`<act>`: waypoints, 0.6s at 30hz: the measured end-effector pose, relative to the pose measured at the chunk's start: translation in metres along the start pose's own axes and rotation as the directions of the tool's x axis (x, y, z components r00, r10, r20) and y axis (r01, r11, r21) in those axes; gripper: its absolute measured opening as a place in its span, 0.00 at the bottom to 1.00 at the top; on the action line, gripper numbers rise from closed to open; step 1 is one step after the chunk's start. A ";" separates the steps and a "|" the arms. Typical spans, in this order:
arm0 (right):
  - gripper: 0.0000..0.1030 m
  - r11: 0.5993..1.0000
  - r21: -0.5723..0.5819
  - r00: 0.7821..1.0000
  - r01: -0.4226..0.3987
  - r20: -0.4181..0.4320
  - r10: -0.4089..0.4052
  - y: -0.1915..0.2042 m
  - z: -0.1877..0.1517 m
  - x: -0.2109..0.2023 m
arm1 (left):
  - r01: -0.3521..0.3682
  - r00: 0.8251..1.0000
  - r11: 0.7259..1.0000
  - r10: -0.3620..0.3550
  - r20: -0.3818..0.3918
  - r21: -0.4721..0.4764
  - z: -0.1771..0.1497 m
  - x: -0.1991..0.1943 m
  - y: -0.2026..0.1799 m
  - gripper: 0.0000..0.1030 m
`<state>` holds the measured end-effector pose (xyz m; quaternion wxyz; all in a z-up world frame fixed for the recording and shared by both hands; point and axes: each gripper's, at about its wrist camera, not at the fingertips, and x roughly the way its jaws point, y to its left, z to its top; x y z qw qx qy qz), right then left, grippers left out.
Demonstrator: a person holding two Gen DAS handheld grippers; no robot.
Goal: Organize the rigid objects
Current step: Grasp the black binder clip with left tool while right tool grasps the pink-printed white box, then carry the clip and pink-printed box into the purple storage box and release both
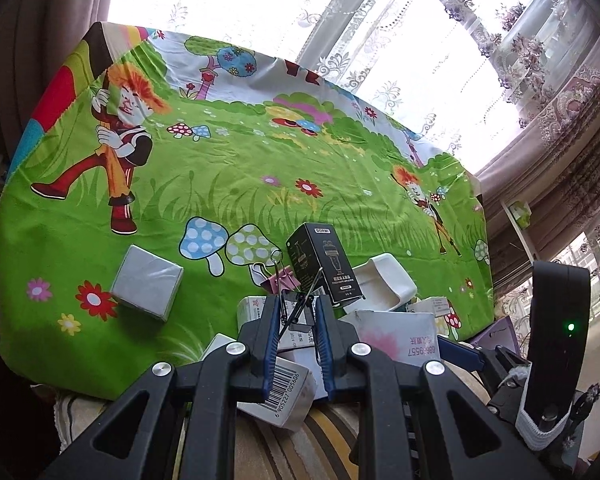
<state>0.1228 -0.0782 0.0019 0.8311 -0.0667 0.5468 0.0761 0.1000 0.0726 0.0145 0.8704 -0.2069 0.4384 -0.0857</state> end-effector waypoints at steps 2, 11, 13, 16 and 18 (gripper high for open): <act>0.94 1.000 -0.023 1.000 0.014 0.000 -0.014 0.003 0.000 0.002 | -0.001 1.000 1.000 0.001 0.004 -0.007 -0.001 -0.002 0.000 0.18; 0.92 0.996 0.004 0.994 -0.084 0.074 0.084 -0.011 -0.007 -0.011 | 0.009 0.998 1.000 -0.008 0.061 -0.015 -0.007 -0.019 -0.009 0.18; 0.92 0.996 0.005 0.990 -0.093 0.107 0.092 -0.016 -0.010 -0.020 | 0.015 0.997 1.000 -0.013 0.075 -0.021 -0.008 -0.025 -0.013 0.18; 0.92 0.995 0.013 0.984 -0.101 0.150 0.097 -0.026 -0.015 -0.033 | 0.027 0.996 1.000 -0.026 0.091 -0.016 -0.013 -0.033 -0.023 0.18; 0.92 0.994 0.018 0.980 -0.107 0.172 0.103 -0.032 -0.019 -0.040 | 0.036 0.995 0.999 -0.035 0.094 -0.006 -0.017 -0.037 -0.033 0.18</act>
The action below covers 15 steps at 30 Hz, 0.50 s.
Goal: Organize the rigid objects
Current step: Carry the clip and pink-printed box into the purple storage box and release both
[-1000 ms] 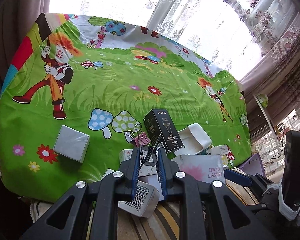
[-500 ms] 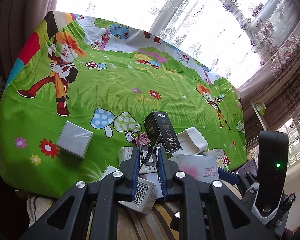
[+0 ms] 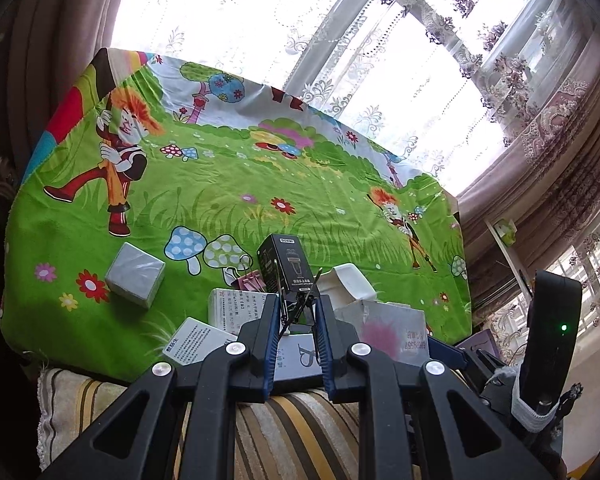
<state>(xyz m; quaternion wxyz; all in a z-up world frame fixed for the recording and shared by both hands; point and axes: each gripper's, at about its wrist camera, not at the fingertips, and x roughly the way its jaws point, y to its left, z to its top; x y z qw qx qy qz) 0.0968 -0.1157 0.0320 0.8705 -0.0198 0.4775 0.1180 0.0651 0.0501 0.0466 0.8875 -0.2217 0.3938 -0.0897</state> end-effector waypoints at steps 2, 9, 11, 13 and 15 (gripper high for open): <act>0.92 1.000 0.009 1.000 -0.003 0.012 0.003 -0.006 -0.003 -0.007 | 0.006 1.000 1.000 -0.006 0.001 0.002 -0.005 -0.003 -0.008 0.18; 0.92 0.999 0.050 0.998 -0.015 0.054 0.012 -0.034 -0.019 -0.032 | 0.017 1.000 1.000 -0.017 0.002 0.000 -0.022 -0.015 -0.035 0.18; 0.92 0.998 0.069 0.999 -0.007 0.049 0.003 -0.042 -0.021 -0.035 | 0.017 1.000 1.000 -0.017 0.000 0.002 -0.027 -0.019 -0.044 0.18; 0.92 0.997 0.081 0.999 -0.001 0.053 -0.003 -0.046 -0.022 -0.039 | 0.012 1.000 1.000 -0.012 -0.004 0.021 -0.031 -0.021 -0.055 0.18; 0.92 0.997 0.082 0.998 0.009 0.060 -0.014 -0.048 -0.024 -0.045 | 0.006 1.000 0.999 -0.006 -0.006 0.051 -0.035 -0.025 -0.069 0.18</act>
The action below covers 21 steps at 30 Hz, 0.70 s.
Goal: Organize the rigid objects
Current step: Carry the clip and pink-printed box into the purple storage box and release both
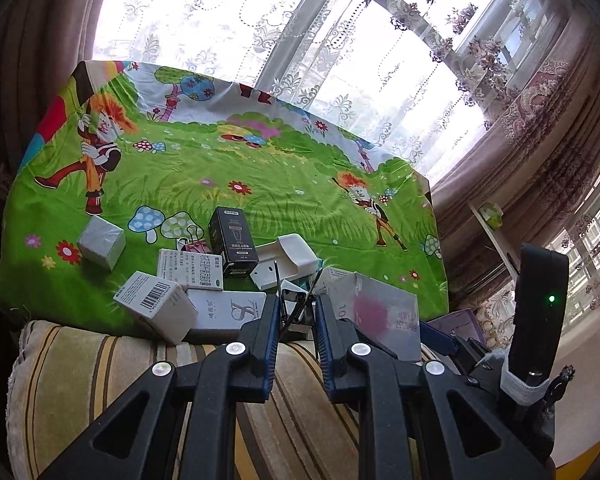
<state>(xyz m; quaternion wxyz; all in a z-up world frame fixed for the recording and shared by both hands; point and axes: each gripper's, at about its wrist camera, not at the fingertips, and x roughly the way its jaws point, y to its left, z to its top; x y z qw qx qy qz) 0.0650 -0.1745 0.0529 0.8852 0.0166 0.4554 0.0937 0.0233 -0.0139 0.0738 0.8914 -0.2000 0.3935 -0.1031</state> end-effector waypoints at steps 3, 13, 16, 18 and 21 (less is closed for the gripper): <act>0.92 1.000 0.014 1.000 0.015 0.004 -0.015 -0.007 -0.002 -0.007 | -0.013 1.000 0.999 0.013 0.014 0.035 -0.002 -0.007 -0.017 0.18; 0.92 0.997 0.071 1.000 -0.022 -0.001 0.023 -0.060 -0.019 -0.027 | -0.024 0.999 0.993 0.022 0.025 0.116 -0.011 -0.007 -0.062 0.18; 0.92 0.996 0.083 1.000 -0.027 0.017 0.026 -0.080 -0.028 -0.036 | 0.005 1.000 0.993 -0.004 -0.012 0.117 -0.018 0.003 -0.074 0.18; 0.92 0.995 0.099 0.999 -0.023 0.032 0.019 -0.094 -0.032 -0.042 | 0.020 0.999 0.993 -0.016 -0.031 0.120 -0.023 0.011 -0.081 0.18; 0.92 0.992 0.124 0.999 -0.017 0.051 0.010 -0.113 -0.039 -0.049 | 0.046 0.997 0.992 -0.038 -0.070 0.120 -0.032 0.023 -0.091 0.18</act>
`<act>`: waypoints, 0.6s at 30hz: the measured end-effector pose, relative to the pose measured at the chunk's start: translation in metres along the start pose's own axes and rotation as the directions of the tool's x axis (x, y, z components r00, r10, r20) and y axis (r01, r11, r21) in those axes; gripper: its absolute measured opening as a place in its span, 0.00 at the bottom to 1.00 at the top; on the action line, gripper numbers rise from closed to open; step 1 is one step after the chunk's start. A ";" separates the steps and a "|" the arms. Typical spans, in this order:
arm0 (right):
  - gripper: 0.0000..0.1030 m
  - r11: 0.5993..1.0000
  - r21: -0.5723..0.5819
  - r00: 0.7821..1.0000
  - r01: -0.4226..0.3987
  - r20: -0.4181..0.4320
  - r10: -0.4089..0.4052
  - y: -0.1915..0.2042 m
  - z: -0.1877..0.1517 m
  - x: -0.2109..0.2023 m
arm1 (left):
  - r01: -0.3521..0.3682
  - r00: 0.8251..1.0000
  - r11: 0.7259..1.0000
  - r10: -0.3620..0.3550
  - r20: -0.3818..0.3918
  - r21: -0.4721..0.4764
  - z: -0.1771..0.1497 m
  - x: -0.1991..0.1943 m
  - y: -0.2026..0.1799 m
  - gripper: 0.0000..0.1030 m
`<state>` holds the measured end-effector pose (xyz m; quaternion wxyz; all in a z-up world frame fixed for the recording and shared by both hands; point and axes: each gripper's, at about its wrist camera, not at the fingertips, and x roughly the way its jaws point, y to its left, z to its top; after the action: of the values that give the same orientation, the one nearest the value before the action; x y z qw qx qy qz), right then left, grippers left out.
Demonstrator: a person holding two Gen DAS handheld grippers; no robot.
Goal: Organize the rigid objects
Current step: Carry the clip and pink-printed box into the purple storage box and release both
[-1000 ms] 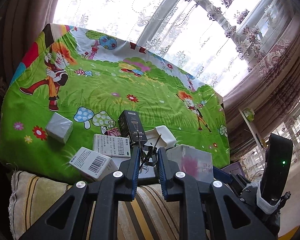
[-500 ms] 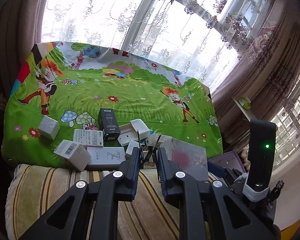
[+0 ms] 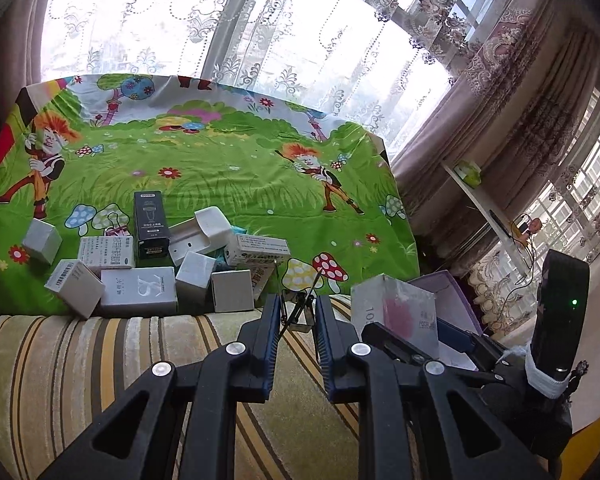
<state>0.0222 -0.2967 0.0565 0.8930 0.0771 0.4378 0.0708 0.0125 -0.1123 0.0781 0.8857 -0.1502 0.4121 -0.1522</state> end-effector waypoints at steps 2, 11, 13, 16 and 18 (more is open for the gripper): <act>0.92 1.000 0.022 1.000 0.000 0.008 0.000 -0.013 -0.004 -0.004 | 0.007 1.000 1.000 -0.007 -0.026 0.010 -0.004 0.009 -0.006 0.18; 0.92 0.992 0.107 0.998 0.066 0.007 -0.067 -0.071 -0.018 -0.021 | 0.102 0.989 0.994 -0.096 -0.116 0.048 -0.017 0.040 -0.039 0.18; 0.92 0.989 0.128 0.997 0.071 -0.001 -0.072 -0.083 -0.021 -0.023 | 0.126 0.984 0.990 -0.117 -0.132 0.062 -0.019 0.045 -0.047 0.18; 0.92 0.985 0.141 0.995 0.095 -0.004 -0.096 -0.097 -0.026 -0.028 | 0.148 0.979 0.986 -0.135 -0.156 0.075 -0.019 0.053 -0.058 0.18; 0.92 0.983 0.155 0.995 0.103 -0.008 -0.103 -0.107 -0.028 -0.032 | 0.166 0.973 0.983 -0.150 -0.176 0.080 -0.019 0.060 -0.065 0.18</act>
<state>-0.0129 -0.4052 0.0427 0.8867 0.1238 0.4454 -0.0097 0.0251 -0.1976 0.0507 0.8386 -0.1269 0.4650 -0.2537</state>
